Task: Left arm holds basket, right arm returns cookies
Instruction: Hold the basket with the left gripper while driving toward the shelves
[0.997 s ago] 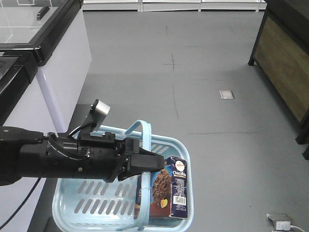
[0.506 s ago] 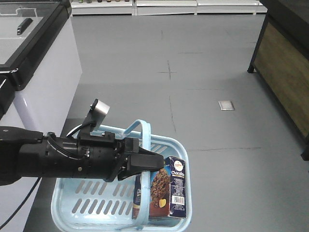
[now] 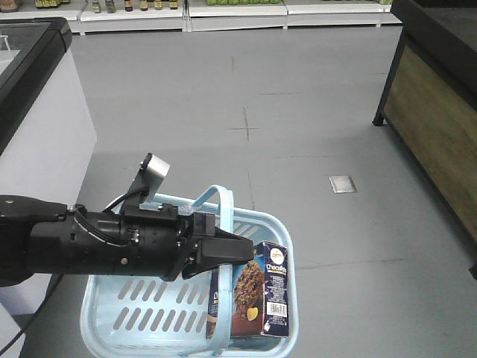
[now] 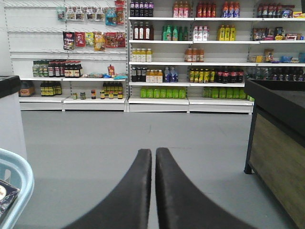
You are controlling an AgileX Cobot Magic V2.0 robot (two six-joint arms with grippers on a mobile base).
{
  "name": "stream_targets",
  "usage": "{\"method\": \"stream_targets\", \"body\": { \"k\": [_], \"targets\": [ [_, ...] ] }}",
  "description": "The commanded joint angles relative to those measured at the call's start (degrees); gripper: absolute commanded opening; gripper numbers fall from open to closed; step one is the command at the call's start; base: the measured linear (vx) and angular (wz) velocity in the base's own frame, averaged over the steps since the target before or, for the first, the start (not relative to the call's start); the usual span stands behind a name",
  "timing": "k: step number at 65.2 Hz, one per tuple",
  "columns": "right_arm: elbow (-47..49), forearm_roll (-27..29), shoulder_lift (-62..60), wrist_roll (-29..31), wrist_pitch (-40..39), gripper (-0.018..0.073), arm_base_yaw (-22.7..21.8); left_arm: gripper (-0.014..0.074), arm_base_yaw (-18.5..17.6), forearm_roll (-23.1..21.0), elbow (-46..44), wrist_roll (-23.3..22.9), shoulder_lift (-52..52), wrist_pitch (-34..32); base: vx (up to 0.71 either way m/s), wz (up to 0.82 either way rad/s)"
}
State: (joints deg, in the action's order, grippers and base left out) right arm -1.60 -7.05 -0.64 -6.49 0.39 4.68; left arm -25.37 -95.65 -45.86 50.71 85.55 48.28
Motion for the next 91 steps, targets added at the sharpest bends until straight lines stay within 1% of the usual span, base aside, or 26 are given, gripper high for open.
{"method": "stream_targets", "body": {
  "k": [1,91],
  "targets": [
    [-1.01,-0.42,-0.74,0.07,-4.28,-0.0011,-0.07,-0.0006,-0.34,-4.77,-1.71,1.05,-2.43,3.28,0.44,0.00],
    [-1.00,-0.42,-0.53,0.07,-4.27,-0.0011,-0.07,-0.0006,-0.34,-4.74,-1.76,1.05,-2.43,2.67,0.48,0.03]
  ]
}}
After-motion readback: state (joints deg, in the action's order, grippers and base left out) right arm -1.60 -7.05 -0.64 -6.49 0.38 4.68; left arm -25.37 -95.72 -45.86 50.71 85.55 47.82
